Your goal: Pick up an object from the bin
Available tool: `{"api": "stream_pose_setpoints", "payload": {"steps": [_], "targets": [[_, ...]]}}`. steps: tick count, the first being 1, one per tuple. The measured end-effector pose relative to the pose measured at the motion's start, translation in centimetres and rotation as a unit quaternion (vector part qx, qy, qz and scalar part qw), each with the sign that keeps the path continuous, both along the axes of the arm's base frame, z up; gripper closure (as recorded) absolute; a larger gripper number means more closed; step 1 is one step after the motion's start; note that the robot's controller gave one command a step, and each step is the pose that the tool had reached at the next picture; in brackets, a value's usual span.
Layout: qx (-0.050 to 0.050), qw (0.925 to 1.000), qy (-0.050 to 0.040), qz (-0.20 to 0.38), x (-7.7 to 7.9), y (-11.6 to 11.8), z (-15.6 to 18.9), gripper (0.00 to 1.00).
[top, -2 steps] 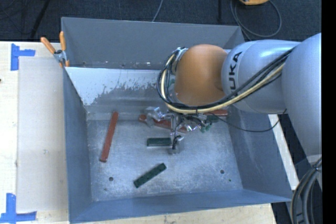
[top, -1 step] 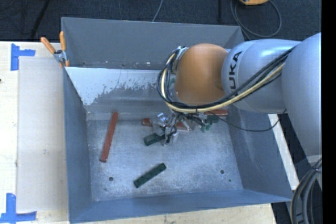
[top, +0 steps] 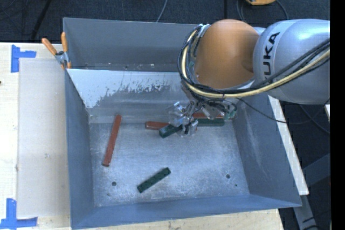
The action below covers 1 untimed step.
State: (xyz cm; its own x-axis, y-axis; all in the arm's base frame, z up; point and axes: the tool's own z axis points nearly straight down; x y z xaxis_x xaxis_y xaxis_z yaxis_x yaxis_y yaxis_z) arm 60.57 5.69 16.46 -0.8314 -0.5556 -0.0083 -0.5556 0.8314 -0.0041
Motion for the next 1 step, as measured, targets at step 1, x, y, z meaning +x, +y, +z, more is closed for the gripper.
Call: {"api": "stream_pose_setpoints", "payload": {"steps": [1], "targets": [[0.0,1.0,-0.001,0.007,0.19,-0.03,8.42,1.0]]}}
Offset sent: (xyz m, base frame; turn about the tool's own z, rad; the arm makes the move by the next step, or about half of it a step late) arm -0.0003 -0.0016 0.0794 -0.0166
